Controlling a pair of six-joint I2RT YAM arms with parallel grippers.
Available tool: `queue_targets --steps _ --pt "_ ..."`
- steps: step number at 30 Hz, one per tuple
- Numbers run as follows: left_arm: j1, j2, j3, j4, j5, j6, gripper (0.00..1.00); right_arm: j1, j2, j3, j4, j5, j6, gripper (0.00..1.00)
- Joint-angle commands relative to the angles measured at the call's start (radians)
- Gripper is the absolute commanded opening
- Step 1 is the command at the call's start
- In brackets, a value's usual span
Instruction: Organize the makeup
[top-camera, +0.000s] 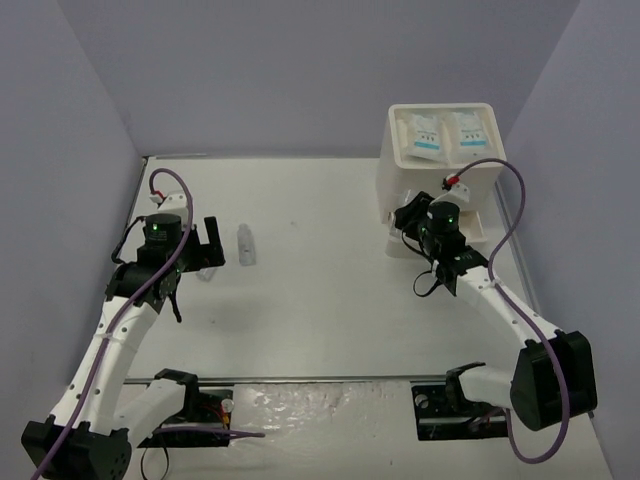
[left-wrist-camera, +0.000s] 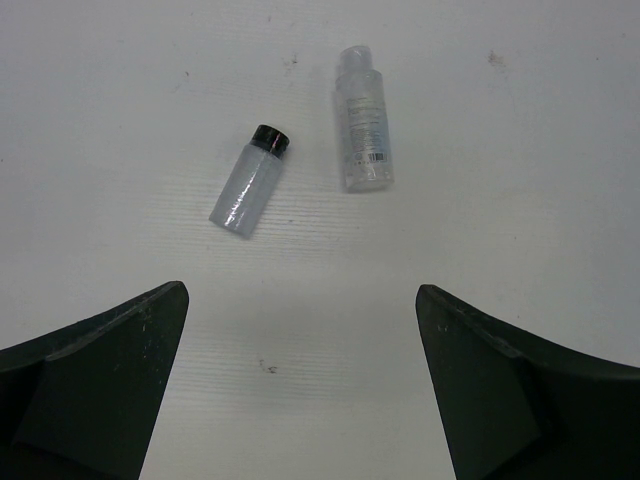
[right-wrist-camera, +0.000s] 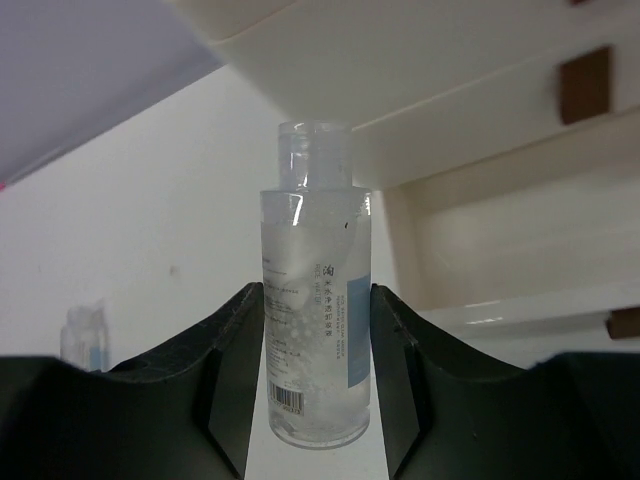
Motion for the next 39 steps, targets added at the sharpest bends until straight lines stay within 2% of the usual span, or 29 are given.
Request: queue_targets --steps 1,5,11,13,19,22,24,26,30,32,34,39 --pt "0.009 -0.006 0.015 0.040 -0.003 -0.007 0.97 -0.044 -0.047 0.007 0.005 0.225 0.272 0.00" --pt "0.009 -0.001 0.015 0.037 -0.005 -0.007 0.97 -0.085 -0.009 0.042 -0.048 0.309 0.400 0.00" --pt "0.009 -0.001 0.015 0.035 -0.005 -0.008 0.97 -0.155 0.108 0.095 -0.071 0.320 0.529 0.00" --pt "0.009 0.003 0.016 0.033 -0.006 -0.008 0.97 -0.176 0.147 0.122 -0.079 0.313 0.558 0.03" --pt "0.008 0.012 0.018 0.029 -0.008 -0.011 0.97 -0.193 0.231 0.163 -0.081 0.300 0.579 0.25" --pt "0.009 0.015 0.018 0.028 -0.007 -0.010 0.97 -0.198 0.256 0.174 -0.081 0.277 0.561 0.44" --pt "0.009 0.018 0.018 0.028 -0.008 -0.011 0.97 -0.199 0.259 0.179 -0.080 0.261 0.537 0.51" --pt "0.009 0.021 0.019 0.026 -0.007 -0.011 0.97 -0.199 0.250 0.181 -0.081 0.244 0.502 0.66" --pt "0.009 0.031 0.019 0.025 -0.003 -0.013 0.97 -0.198 0.212 0.164 -0.081 0.229 0.430 0.84" --pt "0.009 0.034 0.019 0.027 -0.002 -0.014 0.97 -0.198 0.189 0.157 -0.080 0.207 0.390 0.87" --pt "0.009 0.047 0.018 0.032 0.008 -0.023 0.97 -0.198 0.149 0.151 -0.080 0.163 0.301 0.97" --pt "0.006 0.126 0.036 0.070 0.100 -0.108 0.97 -0.198 0.022 0.125 -0.098 0.035 0.058 1.00"
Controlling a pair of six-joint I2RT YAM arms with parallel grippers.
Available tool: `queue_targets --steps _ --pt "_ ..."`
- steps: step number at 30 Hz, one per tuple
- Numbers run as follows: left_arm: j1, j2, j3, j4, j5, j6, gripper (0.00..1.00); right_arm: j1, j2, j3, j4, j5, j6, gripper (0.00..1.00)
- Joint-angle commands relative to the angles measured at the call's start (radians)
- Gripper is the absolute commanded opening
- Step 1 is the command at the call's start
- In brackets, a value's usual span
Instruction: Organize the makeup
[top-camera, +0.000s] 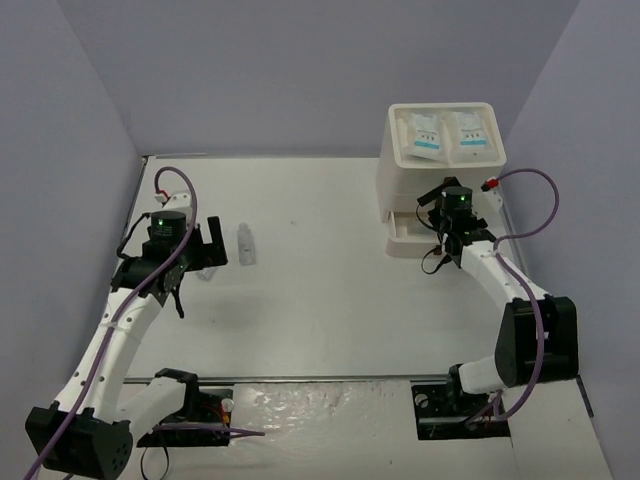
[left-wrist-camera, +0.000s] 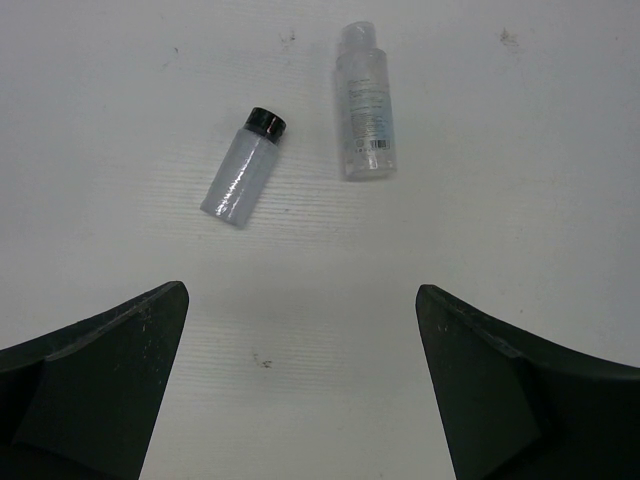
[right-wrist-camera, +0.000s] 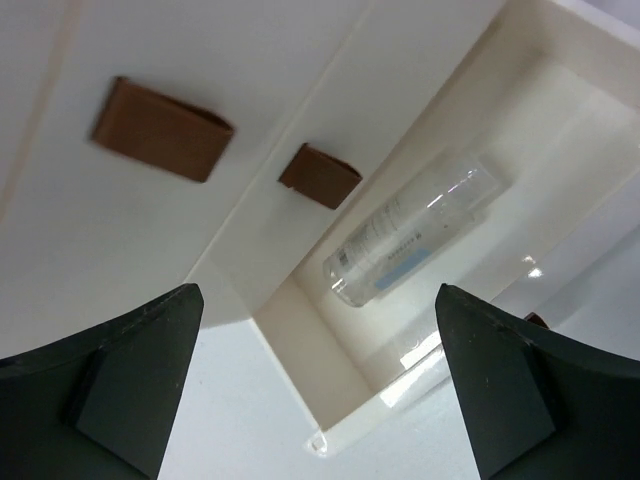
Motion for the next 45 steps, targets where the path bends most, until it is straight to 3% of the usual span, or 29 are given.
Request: queue_targets --steps 1,9,17,25,31,35,39,42,45 --pt "0.004 0.093 0.046 0.082 0.100 -0.102 0.97 -0.004 -0.180 -0.010 0.029 -0.134 -0.269 1.00" --pt "-0.040 0.419 0.230 0.062 0.097 -0.170 0.97 -0.003 -0.380 -0.090 0.016 -0.289 -0.373 1.00" --pt "-0.056 0.749 0.467 -0.054 0.074 -0.195 0.96 -0.004 -0.441 -0.125 0.019 -0.354 -0.399 1.00" --pt "-0.077 0.897 0.570 -0.107 0.023 -0.226 0.87 -0.002 -0.447 -0.138 0.034 -0.422 -0.444 1.00" --pt "-0.097 0.957 0.587 -0.119 0.017 -0.242 0.67 -0.002 -0.456 -0.157 0.056 -0.452 -0.430 1.00" --pt "-0.104 0.979 0.556 -0.097 0.017 -0.244 0.58 -0.002 -0.471 -0.172 0.065 -0.480 -0.438 1.00" --pt "-0.124 0.966 0.525 -0.071 0.017 -0.240 0.34 -0.001 -0.471 -0.177 0.098 -0.558 -0.447 1.00" --pt "-0.154 0.942 0.506 -0.049 0.017 -0.234 0.28 0.002 -0.460 -0.181 0.137 -0.636 -0.443 1.00" --pt "-0.193 0.914 0.493 -0.023 0.017 -0.229 0.14 0.008 -0.444 -0.183 0.178 -0.704 -0.434 1.00"
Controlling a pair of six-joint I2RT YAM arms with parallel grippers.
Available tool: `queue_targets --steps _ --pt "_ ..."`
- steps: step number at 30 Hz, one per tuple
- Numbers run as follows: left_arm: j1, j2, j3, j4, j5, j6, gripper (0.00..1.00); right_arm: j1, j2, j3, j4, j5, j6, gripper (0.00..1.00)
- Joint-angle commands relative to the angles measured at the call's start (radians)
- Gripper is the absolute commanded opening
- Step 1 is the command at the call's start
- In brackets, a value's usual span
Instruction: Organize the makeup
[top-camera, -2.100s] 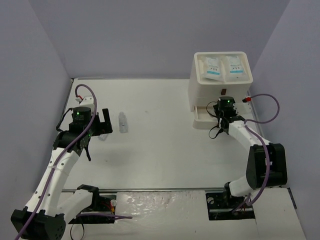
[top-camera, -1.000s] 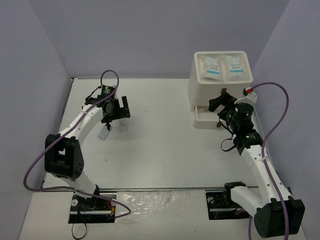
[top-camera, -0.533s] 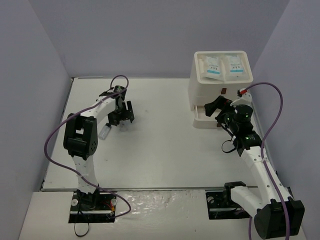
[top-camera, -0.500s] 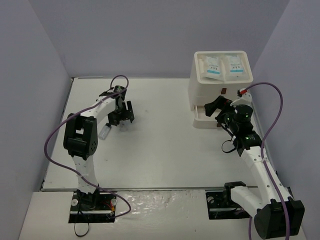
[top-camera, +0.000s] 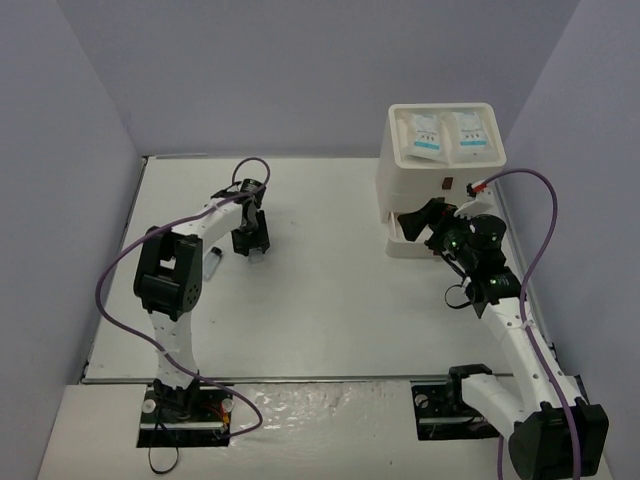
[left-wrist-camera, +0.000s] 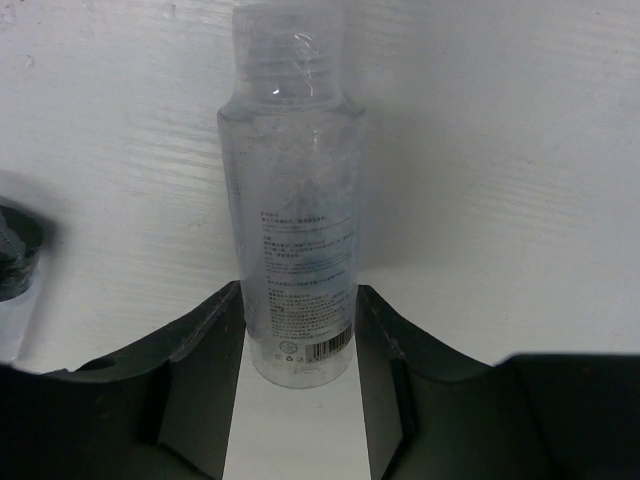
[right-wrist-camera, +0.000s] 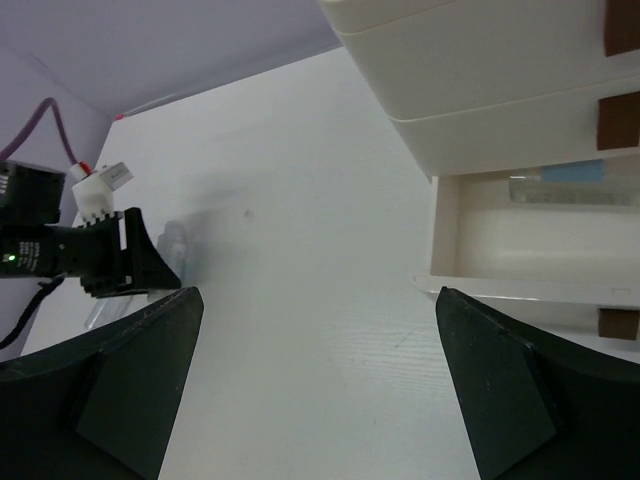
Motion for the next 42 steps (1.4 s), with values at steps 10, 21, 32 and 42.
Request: queue_targets --steps 10,21,32,42 --pt "-0.246 -0.360 -0.259 0.457 0.183 0.030 0.01 0.156 0.116 0.036 0.271 -0.291 0.040 1.00" --pt "-0.400 -0.566 -0.390 0.843 0.371 0.034 0.01 0.309 0.199 0.044 0.419 -0.177 0.151 0.98" --pt "-0.433 -0.581 -0.389 0.917 0.414 0.047 0.01 0.350 0.247 0.024 0.491 -0.107 0.211 0.87" --pt "-0.434 -0.573 -0.361 0.904 0.402 0.071 0.01 0.385 0.244 0.000 0.456 -0.081 0.199 0.49"
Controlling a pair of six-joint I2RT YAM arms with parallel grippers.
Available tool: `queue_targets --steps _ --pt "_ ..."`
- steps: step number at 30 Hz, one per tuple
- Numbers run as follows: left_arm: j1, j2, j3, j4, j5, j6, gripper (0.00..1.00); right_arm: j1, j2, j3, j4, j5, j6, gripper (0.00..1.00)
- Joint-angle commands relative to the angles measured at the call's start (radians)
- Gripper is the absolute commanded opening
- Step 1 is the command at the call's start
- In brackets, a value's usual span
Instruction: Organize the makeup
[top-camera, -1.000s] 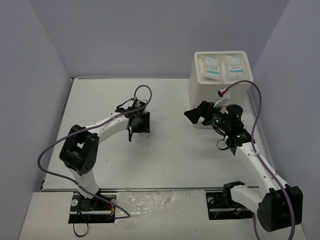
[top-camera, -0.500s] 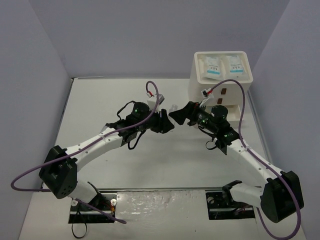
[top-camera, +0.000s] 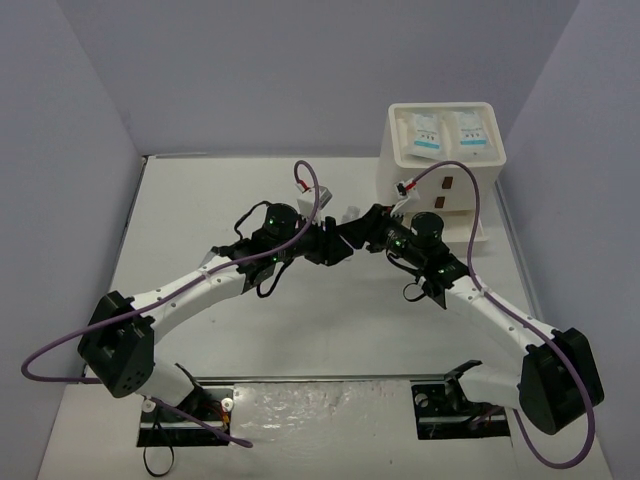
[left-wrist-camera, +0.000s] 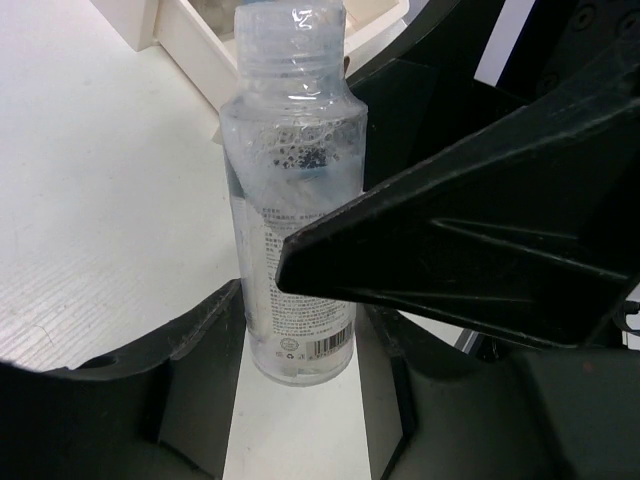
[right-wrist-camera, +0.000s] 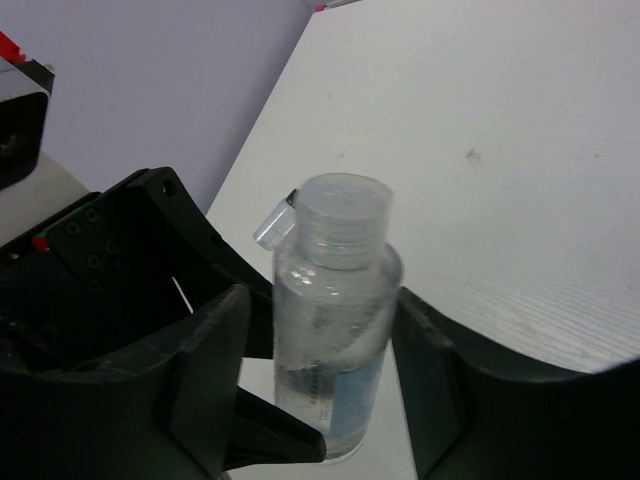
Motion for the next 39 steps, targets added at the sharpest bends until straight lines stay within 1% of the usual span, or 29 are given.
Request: queue_targets --steps 1,3,4,6,8,10,12,14,15,17,20,21,22,23,27,32,34,37,39 --pt "-0.007 -0.029 0.068 0.102 0.004 0.032 0.01 0.012 -0.021 0.008 0.060 0.023 -0.011 0.39" --pt "-0.007 -0.020 0.068 0.093 -0.003 0.032 0.01 0.012 -0.031 0.016 0.028 0.051 -0.027 0.19" --pt "-0.008 -0.017 0.068 0.090 -0.005 0.032 0.02 0.012 -0.033 0.017 0.017 0.062 -0.032 0.14" --pt "-0.007 -0.010 0.068 0.074 -0.009 0.031 0.15 0.012 -0.040 0.016 -0.002 0.090 -0.035 0.02" --pt "-0.005 -0.009 0.072 0.046 -0.035 0.029 0.35 0.010 -0.046 0.008 -0.011 0.119 -0.031 0.00" --pt "-0.004 -0.015 0.073 0.000 -0.085 0.032 0.50 0.007 -0.056 -0.003 -0.021 0.166 -0.023 0.00" --pt "-0.002 -0.026 0.079 -0.075 -0.142 0.045 0.70 -0.005 -0.076 -0.013 -0.046 0.217 -0.013 0.00" --pt "0.006 -0.044 0.083 -0.161 -0.238 0.050 0.83 -0.032 -0.102 -0.024 -0.075 0.291 0.007 0.00" --pt "0.014 -0.050 0.086 -0.202 -0.276 0.052 0.86 -0.051 -0.112 -0.026 -0.098 0.339 0.026 0.00" --pt "0.038 -0.077 0.091 -0.287 -0.391 0.052 0.89 -0.121 -0.132 -0.029 -0.167 0.363 0.100 0.00" --pt "0.093 -0.133 0.105 -0.427 -0.514 0.029 0.91 -0.255 -0.142 -0.032 -0.226 0.401 0.158 0.00" --pt "0.112 -0.134 0.105 -0.469 -0.515 0.029 0.91 -0.256 -0.142 -0.032 -0.226 0.402 0.159 0.00" --pt "0.151 -0.167 0.111 -0.539 -0.567 0.011 0.92 -0.289 -0.139 -0.028 -0.252 0.450 0.194 0.00" --pt "0.186 -0.181 0.117 -0.594 -0.589 0.006 0.92 -0.317 -0.127 -0.020 -0.267 0.467 0.216 0.00" --pt "0.291 -0.255 0.131 -0.776 -0.644 0.026 0.95 -0.430 -0.043 0.004 -0.291 0.485 0.304 0.00" --pt "0.382 -0.341 0.098 -0.812 -0.641 0.101 0.97 -0.460 0.057 0.048 -0.263 0.531 0.383 0.01" --pt "0.407 -0.357 0.075 -0.813 -0.624 0.124 0.97 -0.494 0.096 0.066 -0.254 0.541 0.411 0.08" --pt "0.431 -0.360 0.063 -0.825 -0.614 0.136 0.97 -0.510 0.142 0.091 -0.245 0.545 0.447 0.11" --pt "0.439 -0.357 0.054 -0.827 -0.610 0.147 0.97 -0.516 0.182 0.112 -0.226 0.536 0.478 0.19"
